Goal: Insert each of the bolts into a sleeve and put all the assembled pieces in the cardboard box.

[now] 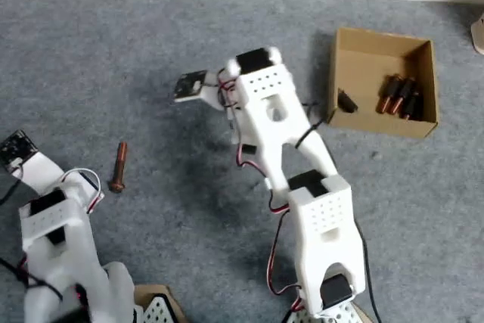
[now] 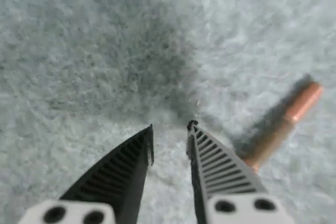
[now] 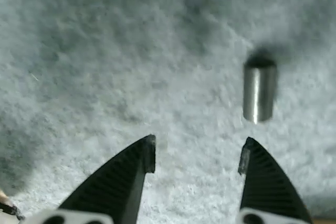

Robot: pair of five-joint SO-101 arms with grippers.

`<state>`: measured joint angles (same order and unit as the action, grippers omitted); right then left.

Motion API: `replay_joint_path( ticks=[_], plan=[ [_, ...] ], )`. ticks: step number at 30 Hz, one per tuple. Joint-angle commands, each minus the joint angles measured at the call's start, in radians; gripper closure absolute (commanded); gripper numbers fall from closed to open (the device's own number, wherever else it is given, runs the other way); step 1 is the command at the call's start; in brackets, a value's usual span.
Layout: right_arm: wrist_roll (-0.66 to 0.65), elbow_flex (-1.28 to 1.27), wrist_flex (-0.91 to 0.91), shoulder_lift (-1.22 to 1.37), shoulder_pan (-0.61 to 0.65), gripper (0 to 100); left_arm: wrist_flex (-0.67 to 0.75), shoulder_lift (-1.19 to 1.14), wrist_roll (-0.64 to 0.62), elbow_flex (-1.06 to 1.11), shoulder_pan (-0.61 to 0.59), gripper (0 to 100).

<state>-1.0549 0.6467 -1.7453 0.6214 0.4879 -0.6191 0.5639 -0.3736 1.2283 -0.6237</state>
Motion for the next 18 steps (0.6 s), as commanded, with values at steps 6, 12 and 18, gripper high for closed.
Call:
replay_joint_path(
  ticks=[6, 12, 18],
  plan=[
    [-0.037, 0.001, -0.016, -0.068, 0.036, 75.5, 0.207, -0.263, -0.003, -0.105, -0.053, 89],
    [-0.078, -0.056, -0.01, -0.068, 0.035, 75.6, 0.213, -0.372, -0.008, -0.202, -0.07, 89],
    [-0.18, -0.113, -0.007, -0.068, 0.025, 75.6, 0.215, -0.387, -0.009, -0.205, -0.074, 89]
  ],
)
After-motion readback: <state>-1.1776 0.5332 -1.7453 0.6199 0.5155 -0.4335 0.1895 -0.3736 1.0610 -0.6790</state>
